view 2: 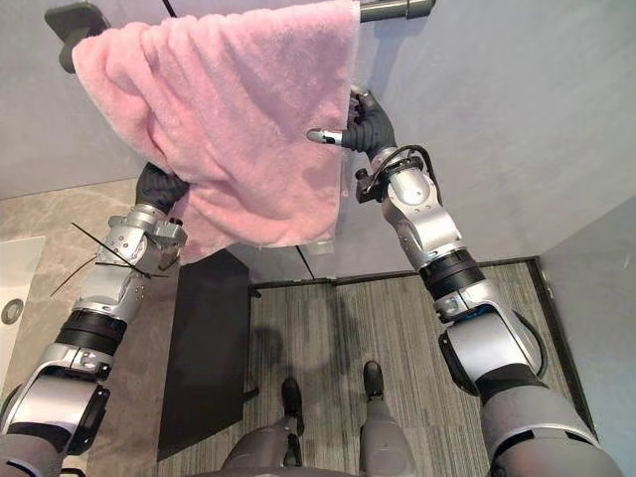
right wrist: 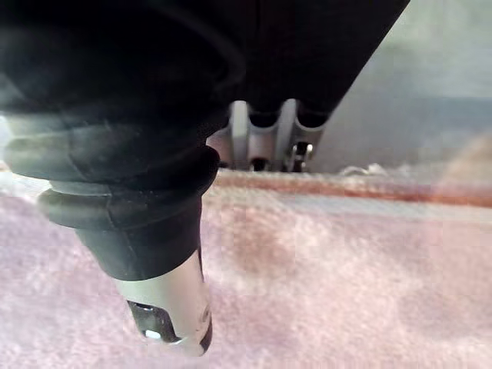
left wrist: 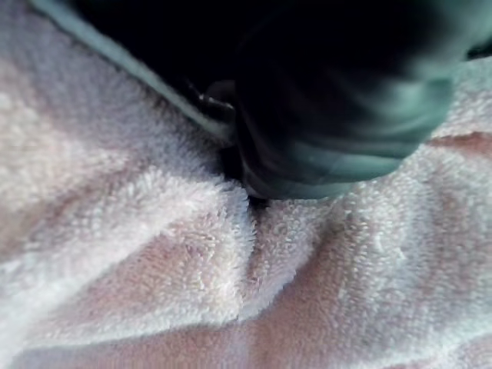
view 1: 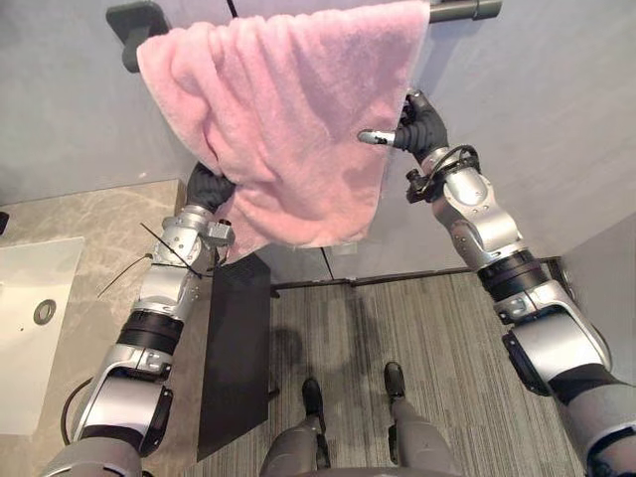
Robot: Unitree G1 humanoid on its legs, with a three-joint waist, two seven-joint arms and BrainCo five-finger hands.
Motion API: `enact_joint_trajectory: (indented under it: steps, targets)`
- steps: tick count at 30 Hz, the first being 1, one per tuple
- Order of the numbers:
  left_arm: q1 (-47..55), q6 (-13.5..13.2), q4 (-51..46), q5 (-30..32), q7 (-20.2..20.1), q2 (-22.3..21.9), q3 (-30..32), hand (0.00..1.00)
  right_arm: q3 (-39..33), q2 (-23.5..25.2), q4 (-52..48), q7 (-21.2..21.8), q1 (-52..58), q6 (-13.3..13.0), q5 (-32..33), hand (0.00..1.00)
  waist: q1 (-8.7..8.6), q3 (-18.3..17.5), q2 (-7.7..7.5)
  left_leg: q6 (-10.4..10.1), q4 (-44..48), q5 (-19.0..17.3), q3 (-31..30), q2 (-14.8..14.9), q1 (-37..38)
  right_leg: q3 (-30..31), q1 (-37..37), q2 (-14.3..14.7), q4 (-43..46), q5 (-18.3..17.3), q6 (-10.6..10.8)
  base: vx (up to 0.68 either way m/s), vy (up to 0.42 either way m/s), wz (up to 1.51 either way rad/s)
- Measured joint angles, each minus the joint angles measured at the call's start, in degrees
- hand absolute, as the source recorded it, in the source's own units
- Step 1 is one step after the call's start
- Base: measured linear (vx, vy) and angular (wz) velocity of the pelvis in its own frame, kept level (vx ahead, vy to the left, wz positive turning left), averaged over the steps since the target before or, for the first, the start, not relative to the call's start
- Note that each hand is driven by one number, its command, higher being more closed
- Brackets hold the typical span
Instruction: Organize washtable
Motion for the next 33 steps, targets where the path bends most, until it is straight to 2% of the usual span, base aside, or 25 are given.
enact_joint_trajectory:
  steps: [8, 18, 33]
  targets:
    - [0.01, 0.0, -0.03, 0.0, 0.01, -0.04, 0.21, 1.0, -0.49, -0.34, 0.0, -0.56, -0.01, 0.0, -1.93, 1.0, -0.18, 0.0, 0.01, 0.0, 0.0, 0.0, 0.28, 0.02, 0.07, 0.38, -0.08, 0.04, 0.0, 0.02, 0.01, 0.0, 0.005, -0.01]
    - [0.08, 0.01, -2.2, 0.05, -0.14, -1.19, 2.0, 1.0, -6.38, -2.97, -0.36, -0.25, 0.17, 0.28, -4.42, 1.0, -0.49, 0.02, -0.01, 0.02, 0.0, -0.01, 1.4, 0.01, 0.88, 1.42, 0.19, 0.1, 0.01, 0.02, 0.02, 0.0, 0.016, -0.05]
    - [2.04, -0.03, -3.79, 0.05, -1.34, -2.11, 2.06, 1.0, -6.45, -4.92, -4.76, 1.06, 3.49, 0.32, -4.38, 1.0, -0.78, 0.23, -0.35, 0.02, -0.49, -0.05, 2.7, 0.19, 2.41, 2.63, 0.98, 0.37, 0.0, -0.02, 0.18, -0.01, 0.009, -0.04]
